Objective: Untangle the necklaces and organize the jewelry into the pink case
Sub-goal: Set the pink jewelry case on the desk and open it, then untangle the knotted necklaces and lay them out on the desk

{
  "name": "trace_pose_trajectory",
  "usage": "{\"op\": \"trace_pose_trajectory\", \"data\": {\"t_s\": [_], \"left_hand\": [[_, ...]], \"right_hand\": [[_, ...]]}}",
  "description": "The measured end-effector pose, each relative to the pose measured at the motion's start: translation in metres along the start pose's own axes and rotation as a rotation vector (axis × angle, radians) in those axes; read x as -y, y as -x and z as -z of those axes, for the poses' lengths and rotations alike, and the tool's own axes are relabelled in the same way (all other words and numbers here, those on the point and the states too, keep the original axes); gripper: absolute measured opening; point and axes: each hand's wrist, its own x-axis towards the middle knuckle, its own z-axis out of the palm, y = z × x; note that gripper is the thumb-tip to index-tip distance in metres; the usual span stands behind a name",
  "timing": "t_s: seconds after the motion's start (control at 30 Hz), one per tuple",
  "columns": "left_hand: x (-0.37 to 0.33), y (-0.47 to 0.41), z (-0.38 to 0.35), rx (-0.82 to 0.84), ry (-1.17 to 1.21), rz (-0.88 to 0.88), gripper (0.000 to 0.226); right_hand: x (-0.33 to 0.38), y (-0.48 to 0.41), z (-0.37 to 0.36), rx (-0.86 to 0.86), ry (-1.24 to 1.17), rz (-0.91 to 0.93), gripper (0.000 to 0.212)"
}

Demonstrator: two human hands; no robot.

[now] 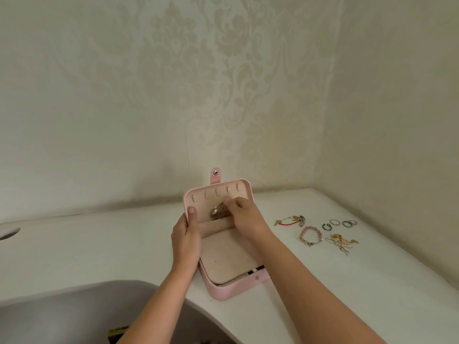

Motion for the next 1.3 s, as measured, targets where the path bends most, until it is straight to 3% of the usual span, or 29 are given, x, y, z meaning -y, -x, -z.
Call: {"op": "trace_pose_trajectory", "data": {"t_s": [0.17,0.27,0.43,0.53,0.63,0.8,0.97,1.2,1.3], "left_hand": [[0.005,-0.004,0.002,0.016,-0.023,0.081,0.044],[0.008,-0.010,0.006,-0.008,0.021,0.213,0.040],[-0.003,-0.026,0.028,-0.219,0.255,0.393,0.027],[-0.013,-0.036,0.051,-0.342,0.537,0.450,0.019],[-0.015,-0.044,0.071,-0.433,0.721,0.465,0.039],[-0.004,-0.041,0.087,-0.556,0.731,0.430,0.033],[-0.005,-0.044,0.088,-0.517,0.710,0.415,0.029],[-0.010,-0.039,0.093,-0.438,0.582,0.440,0.033],[-0.025,-0.019,0.088,-0.398,0.545,0.393,0.021]], "right_hand": [[0.001,-0.005,0.020,0.065,-1.049,-0.183,0.031],[0.000,-0.009,0.041,0.102,-1.251,-0.218,0.036],[-0.015,-0.016,0.053,0.125,-1.253,-0.194,0.039],[-0.021,-0.018,0.051,0.086,-1.187,-0.181,0.039],[-0.023,-0.017,0.050,0.043,-1.069,-0.186,0.039],[-0.028,-0.015,0.043,0.062,-0.784,-0.172,0.027],[-0.032,-0.013,0.038,0.107,-0.608,-0.170,0.020],[-0.031,-0.008,0.033,0.096,-0.596,-0.136,0.011],[-0.027,-0.006,0.032,0.105,-0.625,-0.114,0.011]]}}
